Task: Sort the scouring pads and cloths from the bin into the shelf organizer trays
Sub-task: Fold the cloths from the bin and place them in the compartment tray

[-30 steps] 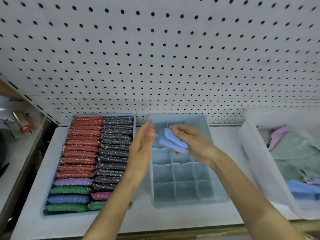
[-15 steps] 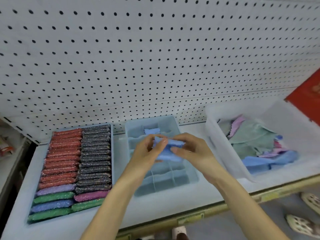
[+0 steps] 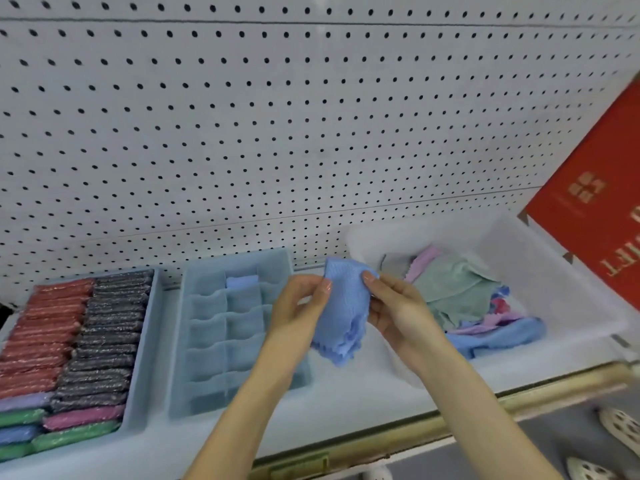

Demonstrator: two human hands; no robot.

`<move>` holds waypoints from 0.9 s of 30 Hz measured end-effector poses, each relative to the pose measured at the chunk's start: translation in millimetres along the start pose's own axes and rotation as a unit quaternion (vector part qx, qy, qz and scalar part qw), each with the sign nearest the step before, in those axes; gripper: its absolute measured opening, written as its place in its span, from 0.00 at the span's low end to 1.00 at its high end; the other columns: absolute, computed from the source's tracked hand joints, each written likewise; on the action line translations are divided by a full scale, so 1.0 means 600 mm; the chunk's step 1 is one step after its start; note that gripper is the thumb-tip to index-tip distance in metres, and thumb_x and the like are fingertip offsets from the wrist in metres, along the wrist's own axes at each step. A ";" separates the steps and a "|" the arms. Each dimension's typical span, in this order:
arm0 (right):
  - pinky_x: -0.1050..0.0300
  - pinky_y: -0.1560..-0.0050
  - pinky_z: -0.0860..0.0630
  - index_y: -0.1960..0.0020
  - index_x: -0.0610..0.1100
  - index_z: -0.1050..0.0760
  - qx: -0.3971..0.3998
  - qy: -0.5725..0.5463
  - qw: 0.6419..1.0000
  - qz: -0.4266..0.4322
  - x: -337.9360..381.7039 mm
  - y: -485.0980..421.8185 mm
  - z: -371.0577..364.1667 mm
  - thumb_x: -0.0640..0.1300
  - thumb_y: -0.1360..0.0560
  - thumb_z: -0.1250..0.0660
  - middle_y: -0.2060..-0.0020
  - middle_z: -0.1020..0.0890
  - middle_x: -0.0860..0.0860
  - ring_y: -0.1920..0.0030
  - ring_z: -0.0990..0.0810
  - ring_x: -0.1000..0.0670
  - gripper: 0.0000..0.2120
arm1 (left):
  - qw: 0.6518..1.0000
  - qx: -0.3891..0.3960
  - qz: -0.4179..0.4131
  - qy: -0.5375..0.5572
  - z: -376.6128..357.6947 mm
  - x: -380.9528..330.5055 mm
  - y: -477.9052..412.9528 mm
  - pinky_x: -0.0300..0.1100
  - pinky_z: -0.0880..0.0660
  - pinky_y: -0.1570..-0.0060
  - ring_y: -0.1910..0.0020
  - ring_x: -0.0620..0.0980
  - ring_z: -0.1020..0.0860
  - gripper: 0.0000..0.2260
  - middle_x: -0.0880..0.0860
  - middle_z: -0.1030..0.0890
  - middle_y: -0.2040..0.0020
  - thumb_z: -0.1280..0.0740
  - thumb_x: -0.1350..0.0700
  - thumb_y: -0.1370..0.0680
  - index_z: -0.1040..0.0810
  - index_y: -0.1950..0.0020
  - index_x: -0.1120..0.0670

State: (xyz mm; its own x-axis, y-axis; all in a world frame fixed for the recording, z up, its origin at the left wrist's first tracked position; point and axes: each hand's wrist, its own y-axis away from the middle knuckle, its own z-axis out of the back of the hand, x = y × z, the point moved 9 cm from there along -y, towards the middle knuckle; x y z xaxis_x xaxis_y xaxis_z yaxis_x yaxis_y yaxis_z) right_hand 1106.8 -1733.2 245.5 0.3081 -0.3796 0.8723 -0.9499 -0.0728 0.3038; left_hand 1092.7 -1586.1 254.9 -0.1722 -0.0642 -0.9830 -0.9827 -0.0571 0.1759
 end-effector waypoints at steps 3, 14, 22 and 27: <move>0.59 0.62 0.21 0.58 0.39 0.22 -0.016 -0.001 1.000 -0.002 0.035 -0.014 0.070 0.40 0.24 0.35 0.63 0.18 0.44 0.63 0.20 0.48 0.07 | 0.991 0.061 0.088 0.077 -0.088 0.026 0.000 0.38 0.25 0.66 0.58 0.46 0.18 0.09 0.51 0.16 0.54 0.31 0.55 0.23 0.23 0.44 0.53; 0.60 0.49 0.22 0.36 0.55 0.28 0.065 0.138 0.985 0.076 0.161 -0.037 0.244 0.36 0.33 0.27 0.44 0.21 0.52 0.45 0.20 0.54 0.29 | 0.988 0.018 0.059 0.145 -0.272 0.008 -0.023 0.46 0.22 0.57 0.53 0.56 0.18 0.15 0.60 0.16 0.50 0.34 0.69 0.25 0.22 0.41 0.54; 0.73 0.38 0.38 0.44 0.62 0.23 0.112 0.447 0.833 0.305 0.208 0.015 0.228 0.58 0.35 0.28 0.36 0.28 0.61 0.35 0.31 0.59 0.20 | 0.983 0.009 0.042 0.179 -0.317 -0.013 -0.030 0.51 0.20 0.56 0.53 0.58 0.18 0.16 0.60 0.17 0.49 0.36 0.67 0.23 0.26 0.36 0.56; 0.73 0.37 0.39 0.37 0.62 0.28 0.118 0.503 0.805 0.291 0.204 0.014 0.225 0.60 0.34 0.30 0.35 0.27 0.62 0.34 0.31 0.61 0.26 | 0.981 0.033 0.049 0.186 -0.320 -0.025 -0.032 0.43 0.19 0.61 0.54 0.55 0.16 0.15 0.59 0.16 0.49 0.33 0.60 0.24 0.24 0.38 0.53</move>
State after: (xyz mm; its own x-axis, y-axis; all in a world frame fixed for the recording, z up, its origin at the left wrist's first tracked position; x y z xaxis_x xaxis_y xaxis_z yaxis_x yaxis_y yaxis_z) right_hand 1129.3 -1904.9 303.1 -0.4194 0.5172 0.7461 -0.8955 -0.3707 -0.2464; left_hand 1126.8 -1775.3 276.7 -0.2412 -0.4266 -0.8717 -0.9671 0.0313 0.2523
